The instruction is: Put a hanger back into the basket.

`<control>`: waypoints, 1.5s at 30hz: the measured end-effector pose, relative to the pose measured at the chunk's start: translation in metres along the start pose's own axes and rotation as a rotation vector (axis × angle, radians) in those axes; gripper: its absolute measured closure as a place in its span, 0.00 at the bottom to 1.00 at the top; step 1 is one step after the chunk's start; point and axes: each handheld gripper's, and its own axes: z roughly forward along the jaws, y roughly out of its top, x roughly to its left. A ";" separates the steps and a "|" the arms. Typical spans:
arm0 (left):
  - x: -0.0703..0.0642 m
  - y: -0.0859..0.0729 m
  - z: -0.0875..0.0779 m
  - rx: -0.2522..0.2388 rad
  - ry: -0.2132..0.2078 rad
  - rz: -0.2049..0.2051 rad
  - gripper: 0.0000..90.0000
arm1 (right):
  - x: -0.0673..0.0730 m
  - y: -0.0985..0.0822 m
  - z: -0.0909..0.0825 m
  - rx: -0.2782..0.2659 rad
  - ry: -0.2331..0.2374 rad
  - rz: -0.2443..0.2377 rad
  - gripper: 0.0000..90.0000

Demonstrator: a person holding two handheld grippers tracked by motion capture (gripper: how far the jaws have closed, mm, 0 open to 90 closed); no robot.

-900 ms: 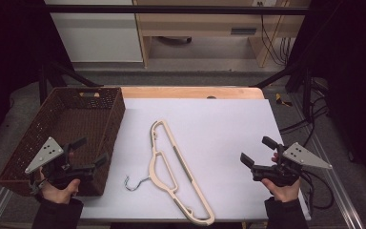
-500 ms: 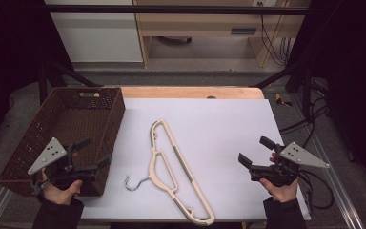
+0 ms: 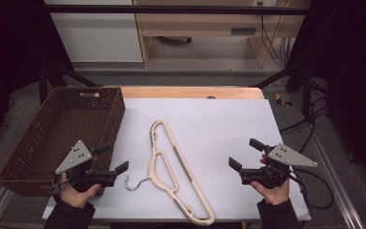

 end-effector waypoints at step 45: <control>-0.008 -0.074 0.098 0.484 -0.068 0.070 0.78 | 0.006 -0.009 0.017 0.076 0.030 -0.014 0.04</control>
